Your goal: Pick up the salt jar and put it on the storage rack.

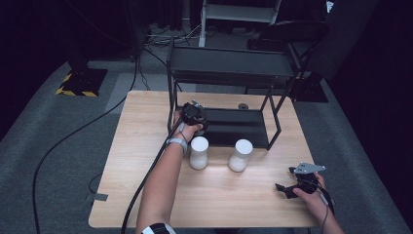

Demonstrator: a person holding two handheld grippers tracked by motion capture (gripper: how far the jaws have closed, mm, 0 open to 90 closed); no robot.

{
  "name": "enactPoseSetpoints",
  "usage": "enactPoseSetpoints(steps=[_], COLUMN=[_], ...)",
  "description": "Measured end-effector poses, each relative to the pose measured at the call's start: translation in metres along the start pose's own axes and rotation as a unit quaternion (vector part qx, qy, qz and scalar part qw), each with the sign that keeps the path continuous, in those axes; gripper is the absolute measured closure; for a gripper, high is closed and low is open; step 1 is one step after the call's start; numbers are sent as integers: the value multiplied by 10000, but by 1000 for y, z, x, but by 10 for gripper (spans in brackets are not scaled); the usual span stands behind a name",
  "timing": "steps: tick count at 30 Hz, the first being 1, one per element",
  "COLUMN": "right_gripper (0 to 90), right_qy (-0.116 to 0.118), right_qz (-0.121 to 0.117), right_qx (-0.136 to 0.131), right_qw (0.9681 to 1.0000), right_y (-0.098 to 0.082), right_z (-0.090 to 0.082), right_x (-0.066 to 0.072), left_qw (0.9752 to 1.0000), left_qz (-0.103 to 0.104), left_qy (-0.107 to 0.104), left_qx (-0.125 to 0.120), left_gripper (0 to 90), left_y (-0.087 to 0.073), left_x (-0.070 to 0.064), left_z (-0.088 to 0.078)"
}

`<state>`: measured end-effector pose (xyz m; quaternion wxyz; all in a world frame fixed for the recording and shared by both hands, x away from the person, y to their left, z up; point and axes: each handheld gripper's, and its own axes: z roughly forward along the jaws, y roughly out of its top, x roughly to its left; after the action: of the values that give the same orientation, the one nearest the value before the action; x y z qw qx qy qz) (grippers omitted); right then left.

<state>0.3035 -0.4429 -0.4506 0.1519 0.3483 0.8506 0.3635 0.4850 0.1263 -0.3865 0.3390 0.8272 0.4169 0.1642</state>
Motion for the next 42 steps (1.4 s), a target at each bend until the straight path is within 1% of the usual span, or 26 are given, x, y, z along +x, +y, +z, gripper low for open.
enactPoseSetpoints(steps=[2, 7, 10, 12, 14, 16, 18, 20, 23, 24, 27, 28, 29, 30, 32, 34, 36, 38, 42], right_gripper=[3, 3, 3, 3, 3, 3, 3, 3, 3, 3, 3, 3, 3, 2, 3, 3, 3, 3, 3], right_qy=[0, 0, 1, 1, 1, 1, 2, 1, 0, 0, 0, 0, -1, 0, 4, 8, 8, 7, 6], right_qz=[1, -2, 0, 1, 0, 0, -1, -1, -3, -2, -2, -2, -2, -2, -1, -5, -6, -7, -8], right_qx=[0, 0, 0, -1, 0, 0, 0, 1, 1, 2, 2, 2, 3, 2, 3, 2, 2, 3, 3], right_qw=[10000, 10000, 10000, 10000, 10000, 10000, 10000, 10000, 10000, 10000, 10000, 10000, 10000, 10000, 10000, 10000, 10000, 10000, 10000], right_y=[0, 0, 0, 0, 0, 0, 0, 0, 0, 0, 0, 0, 0, 0, 0, 0, 0, 0, 0], right_z=[0, 0, 0, 0, 0, 0, 0, 0, 0, 0, 0, 0, 0, 0, 0, 0, 0, 0, 0], right_x=[0, 0, 0, 0, 0, 0, 0, 0, 0, 0, 0, 0, 0, 0, 0, 0, 0, 0, 0], left_qw=[10000, 9996, 9992, 9987, 9982, 9976, 9975, 9970, 9959, 9954, 9944, 9939, 9939, 9933, 9930, 9928, 9928, 9921, 9919], left_qz=[-66, -186, -181, -127, -65, -101, -70, -46, -75, -113, -127, -170, -143, -165, -163, -166, -140, -148, -96], left_qy=[-23, -125, -68, -33, 27, 33, 74, 115, 147, 141, 110, 89, 100, 96, 117, 95, 135, 88, 57], left_qx=[-23, -174, -342, -500, -600, -681, -693, -765, -885, -940, -1046, -1088, -1092, -1139, -1166, -1185, -1182, -1241, -1268], left_gripper=[289, 192, 167, 158, 151, 140, 136, 136, 136, 136, 136, 136, 137, 136, 137, 137, 136, 137, 137], left_y=[0, -3, -4, -5, -5, -6, -5, -6, -9, -11, -16, -19, -20, -23, -25, -27, -28, -31, -37], left_x=[1, 5, 2, 0, -3, -3, -5, -7, -8, -8, -7, -8, -8, -8, -10, -10, -13, -14, -16], left_z=[0, -4, -12, -18, -25, -31, -37, -44, -57, -62, -75, -79, -83, -87, -93, -97, -101, -105, -116])
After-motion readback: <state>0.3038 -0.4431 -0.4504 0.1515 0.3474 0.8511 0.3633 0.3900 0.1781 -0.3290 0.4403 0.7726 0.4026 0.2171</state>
